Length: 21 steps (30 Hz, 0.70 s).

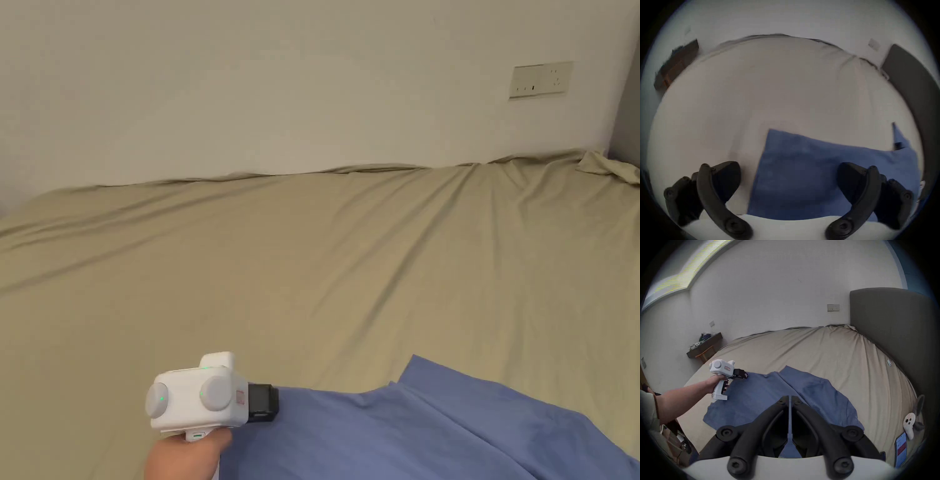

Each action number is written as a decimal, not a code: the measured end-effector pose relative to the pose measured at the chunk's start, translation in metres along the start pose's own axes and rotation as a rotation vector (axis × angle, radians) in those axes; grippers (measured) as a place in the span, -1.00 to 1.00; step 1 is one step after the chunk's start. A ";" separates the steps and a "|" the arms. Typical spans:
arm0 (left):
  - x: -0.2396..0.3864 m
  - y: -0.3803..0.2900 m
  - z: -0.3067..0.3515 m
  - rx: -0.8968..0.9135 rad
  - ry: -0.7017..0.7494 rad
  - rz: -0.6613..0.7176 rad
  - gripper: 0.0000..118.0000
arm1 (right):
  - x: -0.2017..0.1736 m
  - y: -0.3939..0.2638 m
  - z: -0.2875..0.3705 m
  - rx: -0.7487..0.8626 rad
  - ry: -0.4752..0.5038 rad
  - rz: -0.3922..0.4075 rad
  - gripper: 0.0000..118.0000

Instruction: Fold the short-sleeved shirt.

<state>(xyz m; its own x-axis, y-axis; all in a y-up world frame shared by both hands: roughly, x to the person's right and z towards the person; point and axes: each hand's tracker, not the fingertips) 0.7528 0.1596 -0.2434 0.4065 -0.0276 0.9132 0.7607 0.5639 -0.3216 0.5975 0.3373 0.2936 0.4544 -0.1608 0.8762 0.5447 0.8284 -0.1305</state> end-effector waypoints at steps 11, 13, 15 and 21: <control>0.009 0.005 0.002 -0.022 0.030 -0.036 0.82 | -0.003 -0.012 -0.010 -0.029 0.008 -0.022 -0.91; 0.017 0.000 0.018 0.059 0.058 -0.053 -0.37 | -0.003 -0.009 -0.007 -0.019 0.003 -0.011 -0.91; 0.021 -0.008 0.032 0.132 0.026 -0.088 -1.00 | -0.004 -0.007 -0.006 -0.018 -0.021 0.013 -0.91; -0.023 -0.030 0.083 0.180 -0.276 0.329 -1.00 | 0.027 0.004 -0.028 -0.027 -0.113 0.086 -0.91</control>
<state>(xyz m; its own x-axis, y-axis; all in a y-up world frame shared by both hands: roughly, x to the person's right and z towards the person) 0.6784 0.2114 -0.2340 0.4429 0.3836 0.8103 0.5044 0.6406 -0.5790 0.6317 0.3210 0.3032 0.4185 -0.0272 0.9078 0.5268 0.8215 -0.2182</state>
